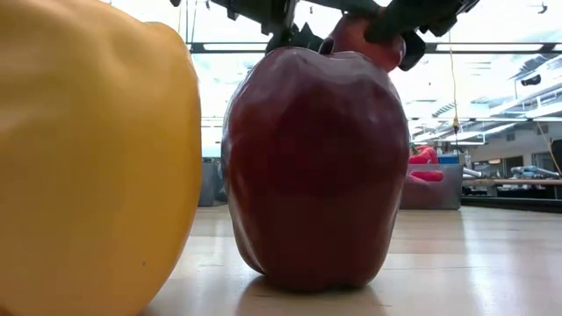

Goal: Sort produce into baskets
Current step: Put the red apple into the top left black transparent bin

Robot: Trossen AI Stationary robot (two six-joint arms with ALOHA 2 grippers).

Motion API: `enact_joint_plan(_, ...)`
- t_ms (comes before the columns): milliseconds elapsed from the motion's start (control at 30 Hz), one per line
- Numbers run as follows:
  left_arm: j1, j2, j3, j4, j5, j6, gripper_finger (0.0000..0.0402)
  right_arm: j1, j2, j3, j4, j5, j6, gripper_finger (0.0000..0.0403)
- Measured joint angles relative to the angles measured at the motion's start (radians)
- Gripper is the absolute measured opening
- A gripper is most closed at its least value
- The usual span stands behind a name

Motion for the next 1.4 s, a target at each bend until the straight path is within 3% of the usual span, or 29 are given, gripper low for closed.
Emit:
enact_joint_plan(233,0.061,-0.002,0.000,-0.002,0.103,0.004,0.0247,-0.037,0.000,-0.001,0.011,0.004,-0.001,0.0320)
enact_joint_plan(367,0.105,-0.018,0.000,-0.012,0.093,0.023,0.0247,-0.071,-0.002,0.002,-0.028,0.023,0.063,0.0338)
enact_joint_plan(467,0.147,-0.062,0.000,-0.103,0.004,0.026,0.0247,-0.099,-0.012,0.001,-0.183,-0.003,0.177,0.0353)
enact_joint_plan(633,0.258,-0.153,0.000,-0.403,-0.185,0.003,0.0251,-0.111,-0.043,-0.003,-0.332,0.007,0.232,0.0371)
enact_joint_plan(800,0.424,-0.236,0.002,-0.743,-0.214,-0.089,0.0261,-0.141,-0.051,-0.005,-0.321,0.051,0.223,0.0371)
enact_joint_plan(900,0.524,-0.237,-0.004,-0.920,-0.216,-0.101,0.0261,-0.177,-0.051,-0.005,-0.311,0.039,0.241,0.0367)
enact_joint_plan(1000,0.628,-0.238,-0.033,-0.939,-0.162,-0.027,0.0262,-0.204,-0.050,-0.005,-0.279,0.031,0.242,0.0366)
enact_joint_plan(1100,0.723,-0.236,-0.075,-0.941,-0.093,0.011,0.0271,-0.232,-0.049,-0.005,-0.246,-0.044,0.239,0.0368)
enact_joint_plan(1400,0.888,-0.237,-0.092,-0.962,0.012,0.063,0.0354,-0.251,-0.049,-0.004,-0.242,-0.192,0.298,0.0388)
